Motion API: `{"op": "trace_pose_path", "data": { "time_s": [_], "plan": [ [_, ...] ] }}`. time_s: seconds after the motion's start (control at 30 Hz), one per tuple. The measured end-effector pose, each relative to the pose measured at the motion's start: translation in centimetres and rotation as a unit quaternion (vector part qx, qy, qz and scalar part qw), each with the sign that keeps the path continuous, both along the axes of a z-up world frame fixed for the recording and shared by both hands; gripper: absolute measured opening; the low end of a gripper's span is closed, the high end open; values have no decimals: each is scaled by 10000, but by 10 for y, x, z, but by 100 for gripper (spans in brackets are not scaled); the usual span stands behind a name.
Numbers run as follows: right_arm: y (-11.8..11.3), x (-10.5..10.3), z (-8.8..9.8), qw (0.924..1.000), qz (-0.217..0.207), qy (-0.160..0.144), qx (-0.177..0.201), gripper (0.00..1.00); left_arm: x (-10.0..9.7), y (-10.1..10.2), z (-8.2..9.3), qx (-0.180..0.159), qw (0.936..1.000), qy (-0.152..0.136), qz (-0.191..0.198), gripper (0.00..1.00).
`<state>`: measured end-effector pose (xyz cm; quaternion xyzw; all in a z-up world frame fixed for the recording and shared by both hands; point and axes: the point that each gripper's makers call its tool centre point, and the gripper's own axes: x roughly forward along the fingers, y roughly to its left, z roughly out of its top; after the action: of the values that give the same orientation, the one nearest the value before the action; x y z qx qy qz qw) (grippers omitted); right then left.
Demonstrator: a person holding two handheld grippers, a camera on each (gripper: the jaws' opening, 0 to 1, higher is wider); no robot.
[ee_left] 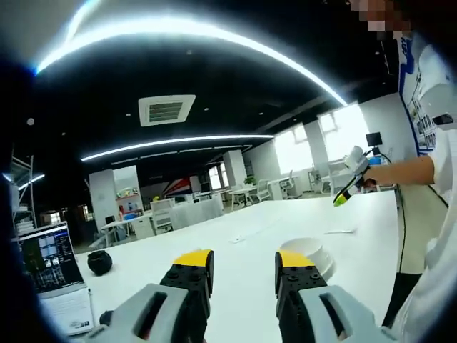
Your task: Tidy tabletop coffee trays, cups and spoons，present forward
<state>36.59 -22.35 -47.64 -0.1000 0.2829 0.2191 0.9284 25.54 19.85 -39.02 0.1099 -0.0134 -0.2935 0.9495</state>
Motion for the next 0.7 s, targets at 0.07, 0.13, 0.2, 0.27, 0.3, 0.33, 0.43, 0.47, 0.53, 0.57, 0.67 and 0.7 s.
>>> {"op": "trace_pose_path", "data": {
  "time_s": [0.07, 0.13, 0.2, 0.27, 0.3, 0.33, 0.43, 0.47, 0.53, 0.57, 0.67, 0.7],
  "plan": [
    [4, 2, -5, 9998, 80, 71, -138, 30, -1, -2, -1, 17, 10000, 16, -28, 36],
    [8, 3, -13, 9994, 117, 206, -243, 30, -1, -2, -3, 34, 10000, 35, -41, 36],
    [10, 3, -21, 9987, 164, 346, -339, 28, -4, -1, -3, 30, 10000, 43, -52, 36],
    [13, 3, -30, 9977, 217, 476, -433, 28, -6, 1, -3, 24, 10000, 40, -41, 36],
    [14, 3, -34, 9975, 225, 507, -447, 28, -7, 3, -2, 19, 10000, 42, -24, 36],
    [15, 3, -37, 9971, 244, 535, -478, 28, -7, 4, -2, 6, 10000, 37, -6, 36],
    [16, 2, -45, 9961, 263, 658, -531, 27, -8, 7, -2, -41, 10000, 49, 17, 36],
    [16, 2, -47, 9956, 268, 700, -561, 27, -9, 7, -4, -36, 10000, 64, 17, 36],
    [15, 1, -52, 9947, 259, 784, -605, 27, -10, 7, -5, -11, 10000, 83, 15, 36],
    [14, 0, -55, 9941, 273, 843, -631, 26, -10, 7, -6, -8, 10000, 88, 5, 36],
    [13, -2, -63, 9929, 264, 950, -667, 26, -12, 8, -5, -29, 10000, 70, 7, 36],
    [14, -3, -66, 9925, 256, 998, -662, 26, -12, 9, -5, -55, 10000, 65, 12, 36]
  ]
}}
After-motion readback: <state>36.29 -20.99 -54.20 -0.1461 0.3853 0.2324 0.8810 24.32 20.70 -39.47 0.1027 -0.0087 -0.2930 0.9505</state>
